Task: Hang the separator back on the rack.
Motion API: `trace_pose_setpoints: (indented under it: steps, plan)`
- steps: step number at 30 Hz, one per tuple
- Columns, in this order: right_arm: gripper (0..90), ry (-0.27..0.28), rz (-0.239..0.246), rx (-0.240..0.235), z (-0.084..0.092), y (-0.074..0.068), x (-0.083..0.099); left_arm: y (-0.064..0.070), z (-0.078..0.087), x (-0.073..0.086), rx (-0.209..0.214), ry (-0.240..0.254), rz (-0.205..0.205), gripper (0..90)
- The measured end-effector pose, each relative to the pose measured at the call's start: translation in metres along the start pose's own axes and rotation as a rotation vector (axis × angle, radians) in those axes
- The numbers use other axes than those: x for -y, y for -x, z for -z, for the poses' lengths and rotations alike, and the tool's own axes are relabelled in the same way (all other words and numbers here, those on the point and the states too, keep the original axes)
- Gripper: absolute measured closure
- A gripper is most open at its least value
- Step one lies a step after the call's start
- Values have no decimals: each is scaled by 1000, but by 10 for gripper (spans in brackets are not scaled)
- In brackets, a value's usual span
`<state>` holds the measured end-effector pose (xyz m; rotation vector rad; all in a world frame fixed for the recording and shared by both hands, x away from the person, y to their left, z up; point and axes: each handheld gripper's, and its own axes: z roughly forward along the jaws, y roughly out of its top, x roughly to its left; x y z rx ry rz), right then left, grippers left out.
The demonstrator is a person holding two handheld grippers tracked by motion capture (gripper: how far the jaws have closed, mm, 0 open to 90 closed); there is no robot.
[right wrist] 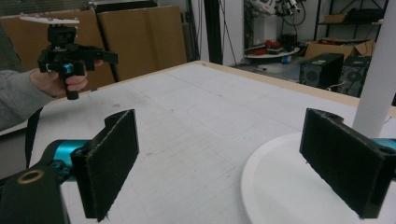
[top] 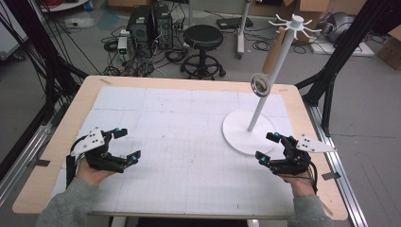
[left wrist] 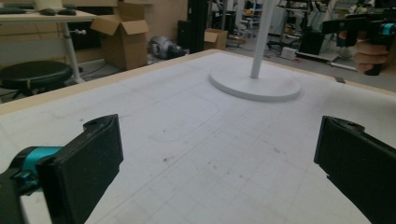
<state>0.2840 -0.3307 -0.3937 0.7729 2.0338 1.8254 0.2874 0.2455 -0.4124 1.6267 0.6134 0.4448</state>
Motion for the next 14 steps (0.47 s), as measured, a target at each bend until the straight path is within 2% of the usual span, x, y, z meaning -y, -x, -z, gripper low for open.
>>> trace_pose_setpoints:
  steps: [6,8,12,14]
  plan:
    - [111,-1,0,19,0,0,0,-10,24,10,-47,47,64,17]
    - [111,-2,-1,26,0,1,0,-12,29,12,-61,55,66,18]
    - [112,0,0,49,1,2,0,-10,30,12,-68,58,79,17]
    - [111,-3,1,60,0,3,1,-8,28,10,-70,59,73,17]
